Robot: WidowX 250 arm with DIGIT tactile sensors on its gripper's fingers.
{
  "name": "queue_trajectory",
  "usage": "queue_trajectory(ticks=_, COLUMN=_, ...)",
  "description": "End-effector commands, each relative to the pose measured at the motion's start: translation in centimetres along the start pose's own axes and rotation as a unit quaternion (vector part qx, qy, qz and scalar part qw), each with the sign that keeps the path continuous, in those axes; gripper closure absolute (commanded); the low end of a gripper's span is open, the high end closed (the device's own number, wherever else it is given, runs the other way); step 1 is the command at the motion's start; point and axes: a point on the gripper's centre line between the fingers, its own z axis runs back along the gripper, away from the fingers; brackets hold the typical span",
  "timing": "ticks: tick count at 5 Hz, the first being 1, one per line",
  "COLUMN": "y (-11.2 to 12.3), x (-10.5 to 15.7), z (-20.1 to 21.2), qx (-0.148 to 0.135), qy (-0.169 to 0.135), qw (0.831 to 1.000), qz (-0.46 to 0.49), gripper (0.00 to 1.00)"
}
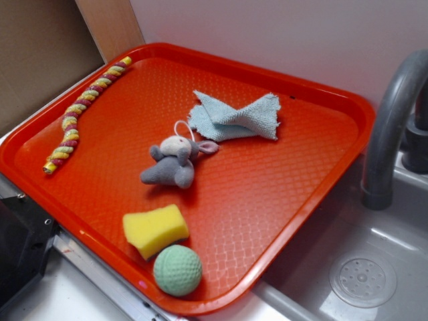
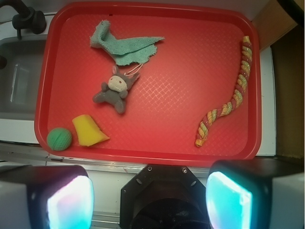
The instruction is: Grab the multicolored rope.
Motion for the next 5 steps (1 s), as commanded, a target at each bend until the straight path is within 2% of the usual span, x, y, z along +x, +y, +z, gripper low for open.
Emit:
queue_trajectory(ticks=1, y=0.0, x=0.0, z=0.0, qx=0.0, qy=0.0, qw=1.0, qz=0.0, gripper=0.0)
queue_trajectory(ticks=3, y=4.4, x=2.4, z=-4.7, qx=0.045, qy=-0.027, qw=0.984, qz=0.171, gripper=0.0)
queue_trajectory(ticks=5, y=9.0, x=3.9, z=-9.6, qx=0.098, qy=-0.023, qw=0.963, qz=0.248, gripper=0.0)
